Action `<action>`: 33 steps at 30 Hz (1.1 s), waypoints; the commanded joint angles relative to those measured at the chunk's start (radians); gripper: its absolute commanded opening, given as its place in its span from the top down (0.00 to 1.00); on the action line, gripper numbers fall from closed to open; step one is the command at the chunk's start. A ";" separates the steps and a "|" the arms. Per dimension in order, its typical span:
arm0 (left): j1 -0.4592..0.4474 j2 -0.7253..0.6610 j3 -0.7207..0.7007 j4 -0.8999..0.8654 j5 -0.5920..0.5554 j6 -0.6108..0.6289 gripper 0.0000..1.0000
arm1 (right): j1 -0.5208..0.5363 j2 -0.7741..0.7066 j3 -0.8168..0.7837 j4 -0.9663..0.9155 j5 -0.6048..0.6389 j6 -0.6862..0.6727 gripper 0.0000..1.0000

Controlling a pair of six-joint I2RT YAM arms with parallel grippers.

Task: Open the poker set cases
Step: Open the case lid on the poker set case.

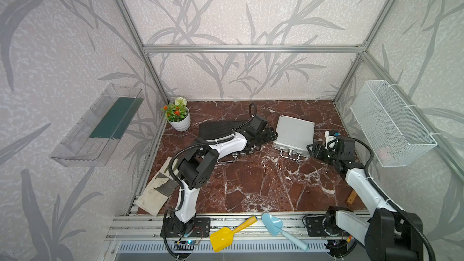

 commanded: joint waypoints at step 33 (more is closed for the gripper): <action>-0.025 0.209 0.273 -0.217 0.077 0.216 0.83 | -0.102 0.294 0.033 0.181 -0.184 0.095 0.61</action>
